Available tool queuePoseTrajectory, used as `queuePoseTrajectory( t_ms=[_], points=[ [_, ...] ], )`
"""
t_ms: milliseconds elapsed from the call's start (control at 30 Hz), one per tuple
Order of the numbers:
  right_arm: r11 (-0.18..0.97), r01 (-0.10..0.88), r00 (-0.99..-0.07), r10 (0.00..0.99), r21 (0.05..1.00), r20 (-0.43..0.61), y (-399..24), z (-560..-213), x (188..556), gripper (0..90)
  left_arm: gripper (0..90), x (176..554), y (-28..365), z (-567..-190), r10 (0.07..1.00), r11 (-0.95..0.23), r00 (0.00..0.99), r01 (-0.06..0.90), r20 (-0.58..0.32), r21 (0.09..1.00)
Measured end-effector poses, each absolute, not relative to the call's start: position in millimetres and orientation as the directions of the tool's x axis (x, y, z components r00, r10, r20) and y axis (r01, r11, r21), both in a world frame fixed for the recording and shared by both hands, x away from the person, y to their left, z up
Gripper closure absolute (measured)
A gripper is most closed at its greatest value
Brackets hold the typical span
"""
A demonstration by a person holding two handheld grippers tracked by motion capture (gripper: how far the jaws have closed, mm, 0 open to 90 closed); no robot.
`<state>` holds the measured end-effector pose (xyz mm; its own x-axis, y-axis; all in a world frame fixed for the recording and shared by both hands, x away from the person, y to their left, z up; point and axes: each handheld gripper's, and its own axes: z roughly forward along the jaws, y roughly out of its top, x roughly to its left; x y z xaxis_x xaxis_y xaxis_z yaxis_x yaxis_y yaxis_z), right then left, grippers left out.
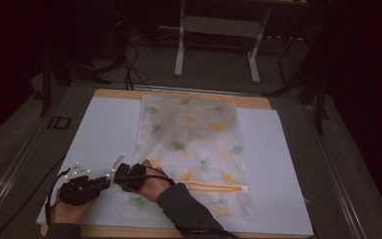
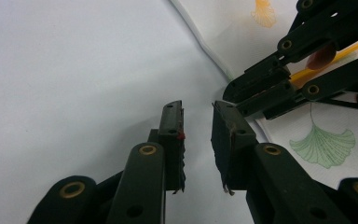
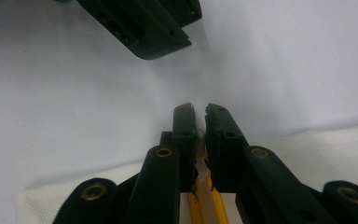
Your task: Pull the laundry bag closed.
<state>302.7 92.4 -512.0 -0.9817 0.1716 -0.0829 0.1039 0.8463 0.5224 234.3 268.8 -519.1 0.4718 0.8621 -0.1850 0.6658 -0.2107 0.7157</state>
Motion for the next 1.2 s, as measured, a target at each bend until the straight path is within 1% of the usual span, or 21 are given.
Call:
queuePoseTrajectory(
  t_ms=[167, 267, 433, 467, 533, 667, 767, 900, 1000, 1067, 1100, 1200],
  points=[
    [0.834, 0.103, -0.981, 0.175, 0.543, -0.082, 91.2, -506.4, 301.3, 82.5, 74.3, 234.1, 269.0, -518.9, 0.863, -0.211, 0.471, 0.666, -0.184, 0.716],
    [0.827, 0.097, -0.982, 0.171, 0.555, -0.084, 89.8, -503.9, 300.1, 84.6, 74.3, 234.1, 268.9, -518.9, 0.863, -0.211, 0.471, 0.666, -0.184, 0.715],
    [0.830, 0.101, -0.982, 0.172, 0.548, -0.080, 87.5, -505.2, 300.0, 84.6, 74.3, 234.3, 268.5, -519.2, 0.862, -0.214, 0.472, 0.665, -0.182, 0.715],
    [0.831, 0.103, -0.981, 0.174, 0.546, -0.080, 87.4, -505.6, 300.8, 83.2, 74.3, 234.3, 268.5, -519.2, 0.863, -0.214, 0.472, 0.665, -0.181, 0.715],
    [0.831, 0.112, -0.982, 0.177, 0.545, -0.068, 87.9, -505.9, 301.9, 76.5, 74.3, 234.3, 268.5, -519.3, 0.863, -0.211, 0.470, 0.667, -0.184, 0.715],
    [0.847, 0.102, -0.984, 0.163, 0.521, -0.073, 90.9, -507.1, 302.2, 71.6, 74.2, 234.3, 268.5, -519.3, 0.863, -0.212, 0.471, 0.666, -0.184, 0.715],
    [0.858, 0.106, -0.983, 0.167, 0.503, -0.077, 93.5, -509.5, 304.3, 71.8, 74.2, 234.1, 268.7, -519.1, 0.863, -0.210, 0.470, 0.666, -0.185, 0.716],
    [0.866, 0.112, -0.981, 0.174, 0.488, -0.082, 97.5, -511.2, 305.9, 77.3, 74.2, 234.0, 269.5, -518.9, 0.862, -0.211, 0.471, 0.666, -0.184, 0.715],
    [0.864, 0.124, -0.982, 0.178, 0.488, -0.066, 98.4, -509.9, 307.0, 77.1, 74.2, 234.2, 269.5, -519.2, 0.862, -0.212, 0.471, 0.667, -0.185, 0.714],
    [0.871, 0.117, -0.984, 0.166, 0.477, -0.062, 99.3, -510.2, 306.8, 73.4, 74.1, 234.2, 269.3, -519.2, 0.862, -0.211, 0.471, 0.667, -0.185, 0.715],
    [0.874, 0.113, -0.984, 0.163, 0.472, -0.066, 99.4, -510.4, 306.0, 73.1, 74.1, 234.1, 269.3, -519.1, 0.862, -0.211, 0.471, 0.667, -0.186, 0.715],
    [0.880, 0.106, -0.984, 0.160, 0.462, -0.080, 99.7, -511.8, 305.0, 74.3, 74.1, 234.2, 269.2, -519.3, 0.862, -0.212, 0.472, 0.667, -0.185, 0.714]
  ],
)
